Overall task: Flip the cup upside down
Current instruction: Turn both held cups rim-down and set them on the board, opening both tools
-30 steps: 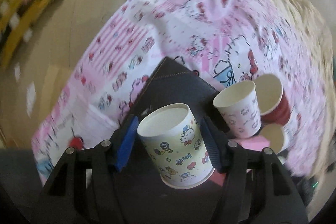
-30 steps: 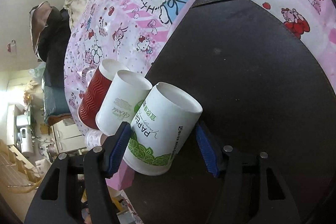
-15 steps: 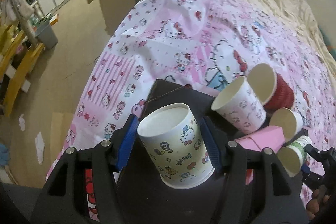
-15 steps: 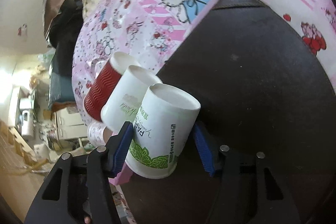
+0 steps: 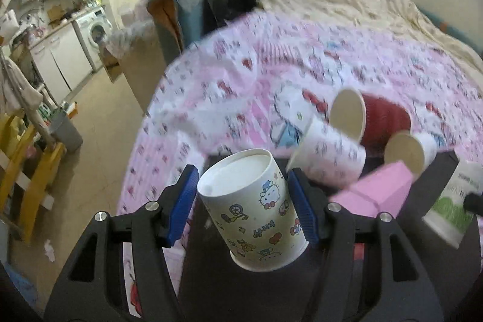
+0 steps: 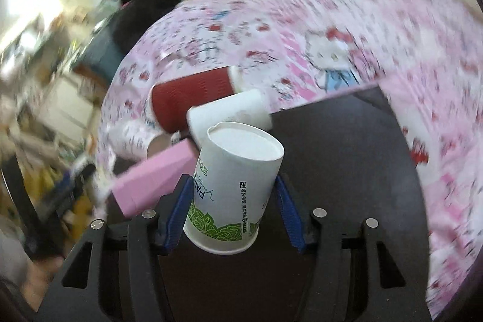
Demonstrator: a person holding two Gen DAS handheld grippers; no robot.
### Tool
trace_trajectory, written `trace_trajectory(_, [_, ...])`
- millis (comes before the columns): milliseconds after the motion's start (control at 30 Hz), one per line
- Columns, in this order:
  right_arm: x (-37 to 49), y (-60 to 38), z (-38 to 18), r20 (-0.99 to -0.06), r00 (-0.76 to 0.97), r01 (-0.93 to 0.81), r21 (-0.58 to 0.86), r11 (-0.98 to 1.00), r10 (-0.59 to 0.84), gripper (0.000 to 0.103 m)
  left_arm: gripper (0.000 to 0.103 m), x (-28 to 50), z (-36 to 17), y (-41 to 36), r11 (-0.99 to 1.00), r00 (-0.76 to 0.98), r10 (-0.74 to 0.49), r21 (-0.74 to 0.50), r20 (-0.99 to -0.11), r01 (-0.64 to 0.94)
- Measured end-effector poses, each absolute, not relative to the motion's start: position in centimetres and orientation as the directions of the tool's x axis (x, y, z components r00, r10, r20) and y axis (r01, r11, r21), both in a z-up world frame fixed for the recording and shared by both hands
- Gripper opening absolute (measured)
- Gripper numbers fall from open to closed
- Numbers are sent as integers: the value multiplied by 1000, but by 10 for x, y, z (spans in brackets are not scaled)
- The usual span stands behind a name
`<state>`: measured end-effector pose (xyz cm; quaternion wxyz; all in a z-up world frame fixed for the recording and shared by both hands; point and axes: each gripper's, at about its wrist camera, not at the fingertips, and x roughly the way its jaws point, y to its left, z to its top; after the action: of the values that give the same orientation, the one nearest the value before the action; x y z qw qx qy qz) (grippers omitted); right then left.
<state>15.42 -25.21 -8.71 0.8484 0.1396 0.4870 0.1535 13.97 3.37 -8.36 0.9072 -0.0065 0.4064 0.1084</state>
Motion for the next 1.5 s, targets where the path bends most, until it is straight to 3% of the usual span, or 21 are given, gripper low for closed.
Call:
trace_trajectory(300, [101,-201,-93,-756,554,-352,167,921,349,58,60,128,-93,19,980,660,194,113,-726,-164])
trace_trajectory(333, [97,-199,-90,-743,563,-367,167,915,362,58,62,127,-92,19,982,653,181,101,-735,-159])
trace_trajectory(433, [92,-191,-83,-731,573,-385,159,909,370,58,83,126,-95,23,986,609,147,66,-780,-153])
trace_trajectory(467, [92,-191,-83,-728,572,-380,172,909,377,58,84,124,-95,24,988,606,131,49,-785,-149])
trace_trajectory(800, [81,-180,-66,-700,578,-397,208,894,420,58,84,101,-52,38,987,558,51,-42,-828,-154])
trace_trajectory(933, [73,-152,-56,-677,556,-478,214,852,482,58,84,80,-23,63,985,539,81,-16,-838,-172])
trace_trajectory(1133, [57,-92,-66,-673,516,-597,162,786,530,58,85,55,-12,111,964,536,125,-26,-835,-265])
trace_trajectory(1300, [42,-45,-85,-651,567,-638,40,769,504,58,86,57,-25,135,944,507,113,-68,-854,-324])
trace_trajectory(1500, [29,-24,-103,-649,589,-676,-69,734,481,59,92,59,-31,136,943,493,95,-80,-865,-322])
